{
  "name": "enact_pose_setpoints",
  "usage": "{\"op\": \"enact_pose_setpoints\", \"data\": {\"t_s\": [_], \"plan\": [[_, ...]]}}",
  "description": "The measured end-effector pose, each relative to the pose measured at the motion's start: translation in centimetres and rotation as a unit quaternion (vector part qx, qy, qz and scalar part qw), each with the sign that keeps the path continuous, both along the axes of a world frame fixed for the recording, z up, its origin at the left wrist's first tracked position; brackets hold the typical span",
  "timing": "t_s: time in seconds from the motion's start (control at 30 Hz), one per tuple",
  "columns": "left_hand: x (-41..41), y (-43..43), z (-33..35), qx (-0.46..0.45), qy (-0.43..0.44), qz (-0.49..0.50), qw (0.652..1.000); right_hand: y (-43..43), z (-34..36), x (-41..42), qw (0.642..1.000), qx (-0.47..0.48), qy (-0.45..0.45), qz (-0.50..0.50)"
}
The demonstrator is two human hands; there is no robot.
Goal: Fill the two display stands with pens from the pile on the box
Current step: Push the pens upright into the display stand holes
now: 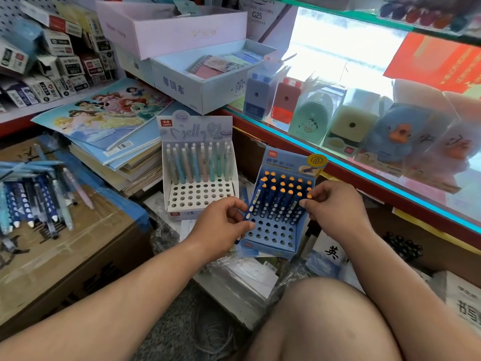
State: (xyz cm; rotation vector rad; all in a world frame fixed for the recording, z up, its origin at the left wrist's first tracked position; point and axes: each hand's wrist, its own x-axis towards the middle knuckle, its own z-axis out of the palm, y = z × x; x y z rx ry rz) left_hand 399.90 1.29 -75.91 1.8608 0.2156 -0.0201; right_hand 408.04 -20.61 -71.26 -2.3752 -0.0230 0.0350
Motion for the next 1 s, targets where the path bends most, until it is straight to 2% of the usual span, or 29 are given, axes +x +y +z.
{"op": "enact_pose_setpoints", "data": {"t_s": [0.27,0.37,0.47,0.57,0.7,0.83,1.0], "plan": [[0.2,-0.1,-0.2,-0.005,-0.003,0.003,1.000,0.8,1.4,-0.7,0.995,-0.096,-0.030,0.000],[0.3,-0.2,-0.4,-0.014,-0.006,-0.003,1.000,2.2,2.7,-1.9,0.994,-0.043,-0.091,0.041],[0.3,-0.4,-0.3,-0.024,-0.017,-0.009,1.000,4.3,2.2,-2.5,0.991,0.052,-0.029,0.121],[0.4,-0.5,-0.2,-0.035,-0.030,-0.011,0.999,5.2,1.4,-2.3,0.983,0.090,0.025,0.157],[0.4,-0.5,-0.4,-0.028,-0.039,-0.014,0.999,4.9,1.1,-2.2,0.977,0.125,0.009,0.171],[0.6,-0.2,-1.2,0.071,-0.004,0.007,0.997,4.3,0.6,-1.5,0.982,0.110,-0.067,0.135],[0.6,0.0,-3.2,0.191,0.041,-0.022,0.981,4.4,0.3,-1.3,0.982,0.037,-0.092,0.158]]}}
